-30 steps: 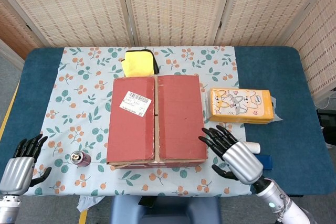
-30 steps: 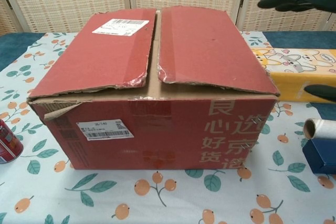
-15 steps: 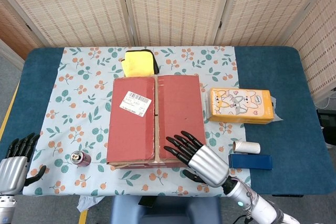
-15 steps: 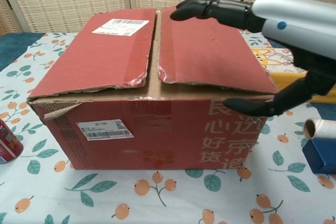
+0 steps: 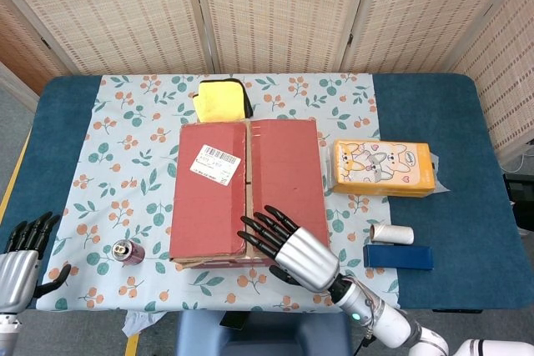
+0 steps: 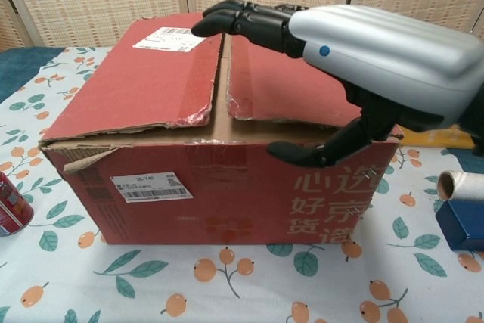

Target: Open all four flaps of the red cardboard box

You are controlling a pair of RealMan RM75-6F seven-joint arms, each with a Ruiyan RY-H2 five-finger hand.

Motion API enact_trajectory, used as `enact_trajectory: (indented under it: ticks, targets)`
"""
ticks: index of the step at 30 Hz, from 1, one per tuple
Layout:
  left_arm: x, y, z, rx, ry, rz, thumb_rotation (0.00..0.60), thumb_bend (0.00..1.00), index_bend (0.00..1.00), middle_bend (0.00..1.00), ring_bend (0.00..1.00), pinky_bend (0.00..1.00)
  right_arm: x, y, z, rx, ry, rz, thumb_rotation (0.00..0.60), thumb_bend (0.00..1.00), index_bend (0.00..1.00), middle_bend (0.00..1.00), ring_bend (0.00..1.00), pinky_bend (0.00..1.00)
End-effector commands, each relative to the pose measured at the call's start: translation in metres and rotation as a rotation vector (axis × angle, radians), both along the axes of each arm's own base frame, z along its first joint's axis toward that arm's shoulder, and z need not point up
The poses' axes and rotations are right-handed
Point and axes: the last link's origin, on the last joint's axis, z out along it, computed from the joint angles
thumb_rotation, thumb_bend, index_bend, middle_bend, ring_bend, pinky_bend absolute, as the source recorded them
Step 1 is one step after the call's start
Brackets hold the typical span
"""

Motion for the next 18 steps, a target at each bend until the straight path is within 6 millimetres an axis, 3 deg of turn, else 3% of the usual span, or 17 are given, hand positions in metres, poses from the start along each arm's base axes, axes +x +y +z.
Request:
enact_trajectory:
  ticks: [1,18]
  targets:
    - [0.0,0.0,0.001,-0.001,-0.001,-0.001,0.6,0.37,0.01,0.09,0.1,0.08,0.004,-0.004,-0.003,-0.005,0.002,0.002,0.6,0.39,0.0,0.0,0.0,0.0]
    - [-0.004,0.004,0.008,-0.003,-0.029,-0.002,0.6,0.37,0.01,0.09,0.1,0.08,0.013,-0.028,-0.023,-0.026,0.026,-0.019,0.6,0.38,0.0,0.0,0.0,0.0]
